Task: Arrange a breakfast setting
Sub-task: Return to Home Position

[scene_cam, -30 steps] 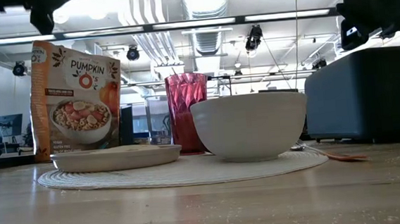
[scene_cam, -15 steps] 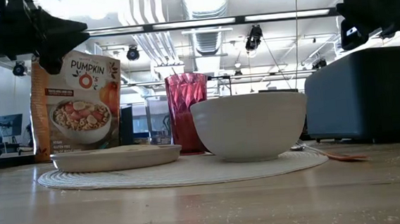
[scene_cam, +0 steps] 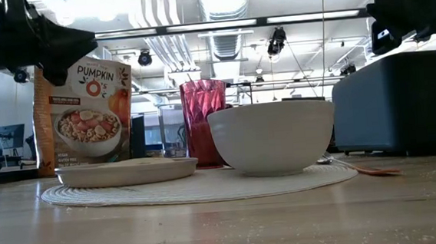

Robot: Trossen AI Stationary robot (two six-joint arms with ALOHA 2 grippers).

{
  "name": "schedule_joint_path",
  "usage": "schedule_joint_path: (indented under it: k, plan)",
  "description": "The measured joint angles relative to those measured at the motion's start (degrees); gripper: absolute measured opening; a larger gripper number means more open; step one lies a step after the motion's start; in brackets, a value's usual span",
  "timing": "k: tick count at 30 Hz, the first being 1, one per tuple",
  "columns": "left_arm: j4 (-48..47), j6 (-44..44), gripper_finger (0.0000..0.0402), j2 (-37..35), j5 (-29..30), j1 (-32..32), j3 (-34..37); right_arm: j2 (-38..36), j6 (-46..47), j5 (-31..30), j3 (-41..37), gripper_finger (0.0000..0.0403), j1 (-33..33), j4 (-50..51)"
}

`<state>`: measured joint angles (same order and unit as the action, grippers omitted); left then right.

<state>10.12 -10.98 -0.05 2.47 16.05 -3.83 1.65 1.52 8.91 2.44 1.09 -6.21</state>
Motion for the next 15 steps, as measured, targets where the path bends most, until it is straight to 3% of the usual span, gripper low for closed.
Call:
schedule_joint_path:
  k: [9, 15]
  plan:
    - [-1.32, 1.21, 0.0107, 0.00, 0.01, 0.00, 3.25, 0.00, -0.02, 0.00, 0.00, 0.0059, -0.01, -0.01]
    - [-1.68, 7.90, 0.0107, 0.03, -0.01, 0.00, 3.25, 0.00, -0.02, 0.01, 0.02, 0.0059, 0.01, 0.00]
